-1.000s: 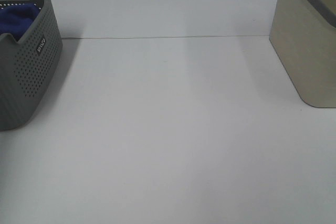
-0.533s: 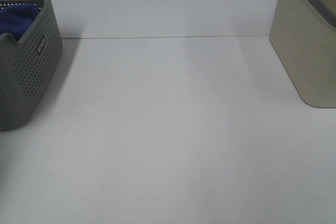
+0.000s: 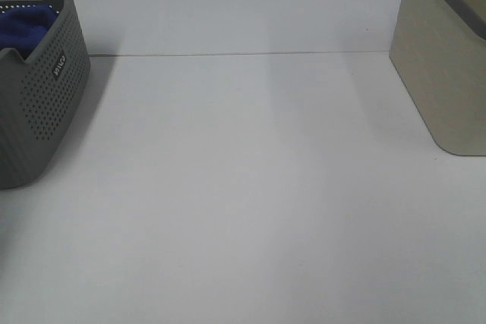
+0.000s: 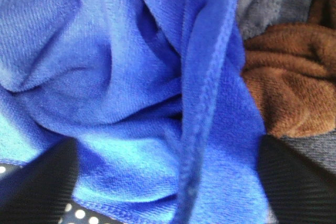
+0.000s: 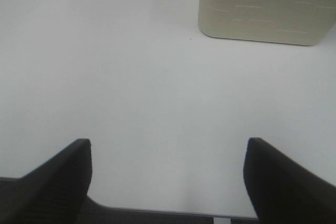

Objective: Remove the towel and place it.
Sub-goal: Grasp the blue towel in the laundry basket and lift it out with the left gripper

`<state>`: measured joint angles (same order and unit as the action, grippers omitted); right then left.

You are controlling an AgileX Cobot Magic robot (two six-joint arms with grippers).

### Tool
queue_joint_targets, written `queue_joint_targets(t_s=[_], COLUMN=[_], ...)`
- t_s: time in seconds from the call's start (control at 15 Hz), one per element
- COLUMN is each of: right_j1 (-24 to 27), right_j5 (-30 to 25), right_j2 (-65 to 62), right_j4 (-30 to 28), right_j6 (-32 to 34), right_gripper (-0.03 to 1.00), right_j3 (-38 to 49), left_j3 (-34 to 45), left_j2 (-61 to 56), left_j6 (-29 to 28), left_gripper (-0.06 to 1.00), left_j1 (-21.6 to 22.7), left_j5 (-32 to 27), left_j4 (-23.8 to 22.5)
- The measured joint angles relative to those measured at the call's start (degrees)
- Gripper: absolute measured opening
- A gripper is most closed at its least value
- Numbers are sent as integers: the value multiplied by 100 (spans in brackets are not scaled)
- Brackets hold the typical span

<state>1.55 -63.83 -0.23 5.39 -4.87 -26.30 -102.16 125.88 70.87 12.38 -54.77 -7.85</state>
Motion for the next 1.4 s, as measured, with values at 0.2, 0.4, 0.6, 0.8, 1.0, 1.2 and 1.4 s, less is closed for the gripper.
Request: queue_joint_targets(t_s=[0.2, 0.4, 0.6, 0.8, 1.0, 1.2, 1.4], right_j1=[0, 0, 0, 0, 0, 0, 0], right_j5=[0, 0, 0, 0, 0, 0, 0], right_j2=[0, 0, 0, 0, 0, 0, 0], right_j4=[0, 0, 0, 0, 0, 0, 0], right_j6=[0, 0, 0, 0, 0, 0, 0], right_gripper=[77, 77, 77, 77, 77, 77, 77], right_j3=[0, 0, 0, 0, 0, 0, 0], left_j3=[0, 0, 0, -80, -447, -739, -888], left_j2=[0, 0, 0, -52, -487, -1220, -1788], left_j6=[-11, -29, -34, -34, -40, -57, -103], left_gripper=[43, 27, 22, 0, 0, 0, 0], left_j1=[0, 0, 0, -29, -201, -573, -877], left_j5=[-338, -378, -378, -390, -441, -470, -487], left_j4=[0, 0, -17, -367, -567, -550, -550])
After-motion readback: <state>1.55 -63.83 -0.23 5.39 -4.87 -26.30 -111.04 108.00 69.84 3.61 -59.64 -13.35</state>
